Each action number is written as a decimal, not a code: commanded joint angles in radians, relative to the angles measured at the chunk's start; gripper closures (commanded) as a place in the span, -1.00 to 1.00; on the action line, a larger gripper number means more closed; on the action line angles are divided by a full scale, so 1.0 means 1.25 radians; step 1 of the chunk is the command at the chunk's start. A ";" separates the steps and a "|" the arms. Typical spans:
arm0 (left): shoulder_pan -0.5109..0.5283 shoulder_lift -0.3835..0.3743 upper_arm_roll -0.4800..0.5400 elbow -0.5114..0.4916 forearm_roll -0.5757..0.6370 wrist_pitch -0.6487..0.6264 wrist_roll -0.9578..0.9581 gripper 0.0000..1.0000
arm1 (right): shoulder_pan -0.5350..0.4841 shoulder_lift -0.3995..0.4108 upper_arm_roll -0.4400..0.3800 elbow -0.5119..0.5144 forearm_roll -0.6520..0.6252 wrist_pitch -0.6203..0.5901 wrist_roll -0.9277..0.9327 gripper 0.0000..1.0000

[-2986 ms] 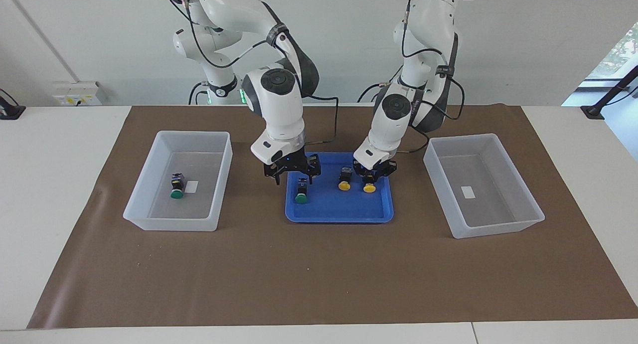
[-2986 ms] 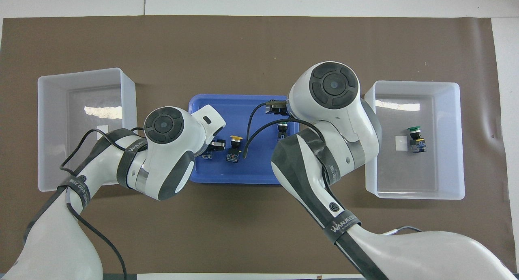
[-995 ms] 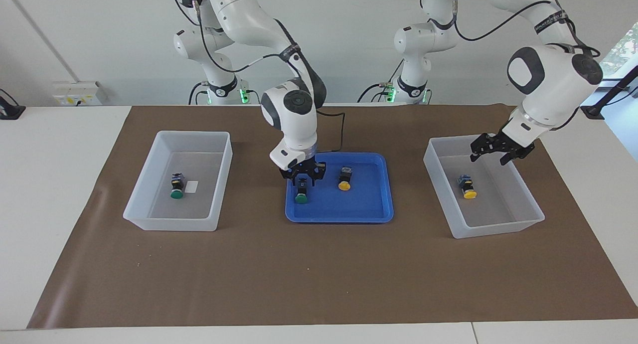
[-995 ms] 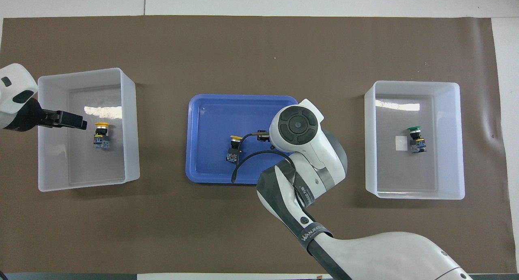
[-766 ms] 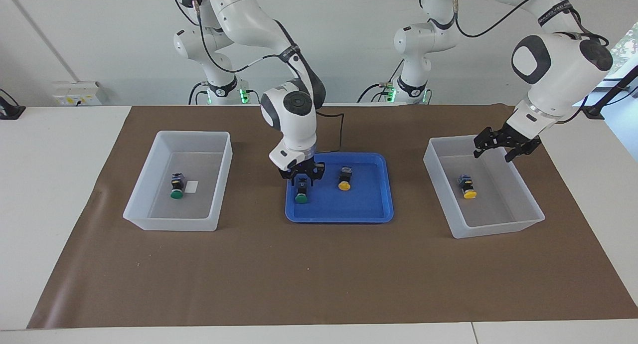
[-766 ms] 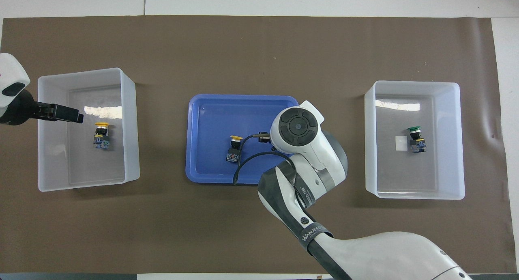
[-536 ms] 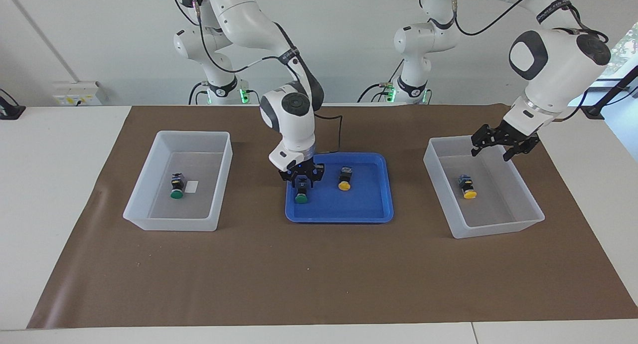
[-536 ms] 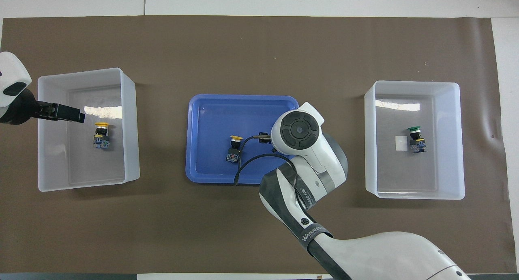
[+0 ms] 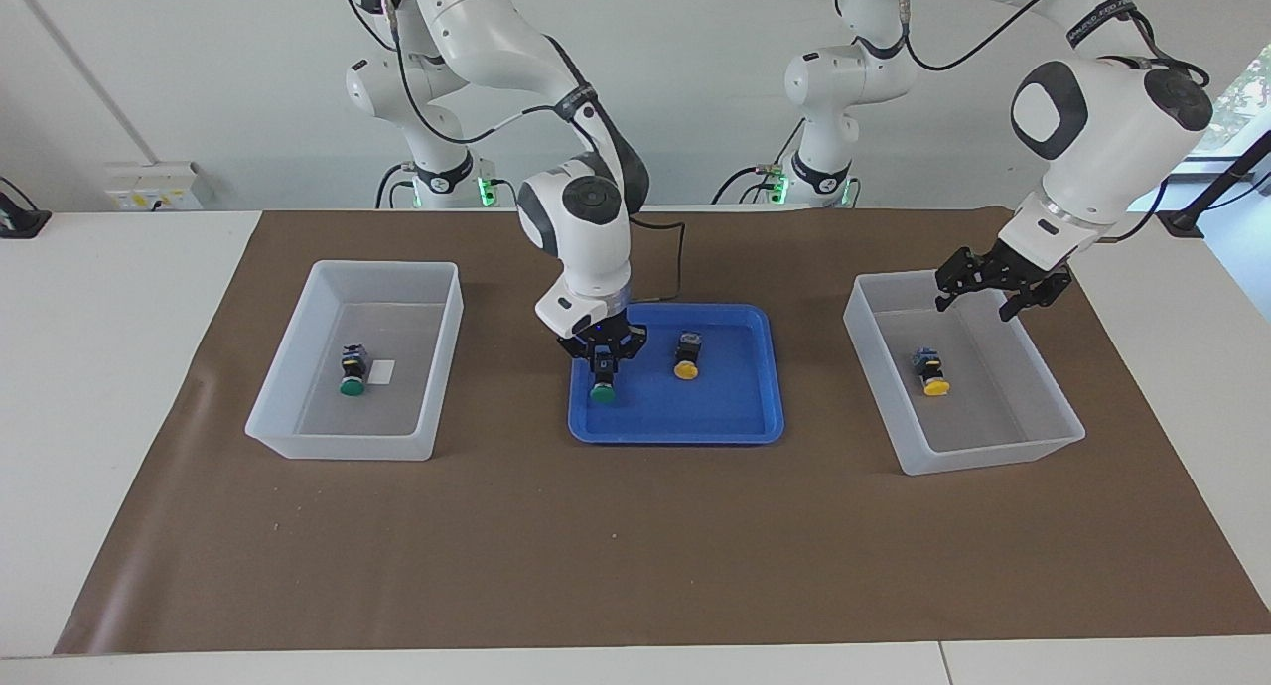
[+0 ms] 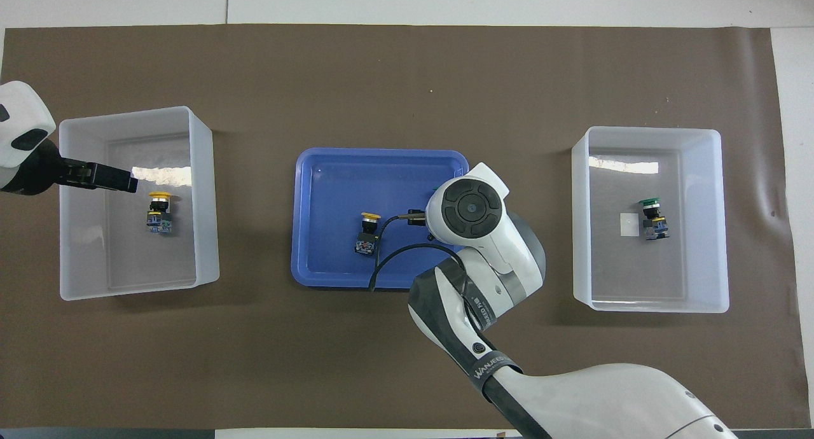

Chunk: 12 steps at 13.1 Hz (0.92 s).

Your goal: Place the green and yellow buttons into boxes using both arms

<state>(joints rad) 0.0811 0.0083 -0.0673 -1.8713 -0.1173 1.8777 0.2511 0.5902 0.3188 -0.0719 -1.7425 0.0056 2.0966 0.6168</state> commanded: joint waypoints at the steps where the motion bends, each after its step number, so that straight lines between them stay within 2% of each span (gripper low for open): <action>1: -0.044 -0.008 -0.010 0.002 -0.012 0.006 -0.094 -1.00 | -0.079 -0.061 0.004 0.082 -0.003 -0.160 -0.085 1.00; 5: -0.225 0.019 -0.010 -0.003 -0.010 0.090 -0.317 -1.00 | -0.253 -0.128 0.001 0.037 -0.012 -0.278 -0.361 1.00; 7: -0.337 0.059 -0.010 -0.006 -0.010 0.153 -0.429 -1.00 | -0.334 -0.166 0.001 -0.049 -0.014 -0.266 -0.479 1.00; 9: -0.429 0.113 -0.009 -0.010 0.010 0.214 -0.468 -1.00 | -0.403 -0.217 0.001 -0.201 -0.014 -0.134 -0.569 1.00; 12: -0.481 0.150 -0.009 -0.067 0.069 0.298 -0.487 -1.00 | -0.418 -0.284 0.001 -0.407 -0.014 0.061 -0.578 1.00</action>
<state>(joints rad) -0.4925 0.1759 -0.0977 -1.9057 -0.0721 2.1805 -0.3520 0.0676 0.0796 -0.0886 -2.0371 0.0040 2.0279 -0.1031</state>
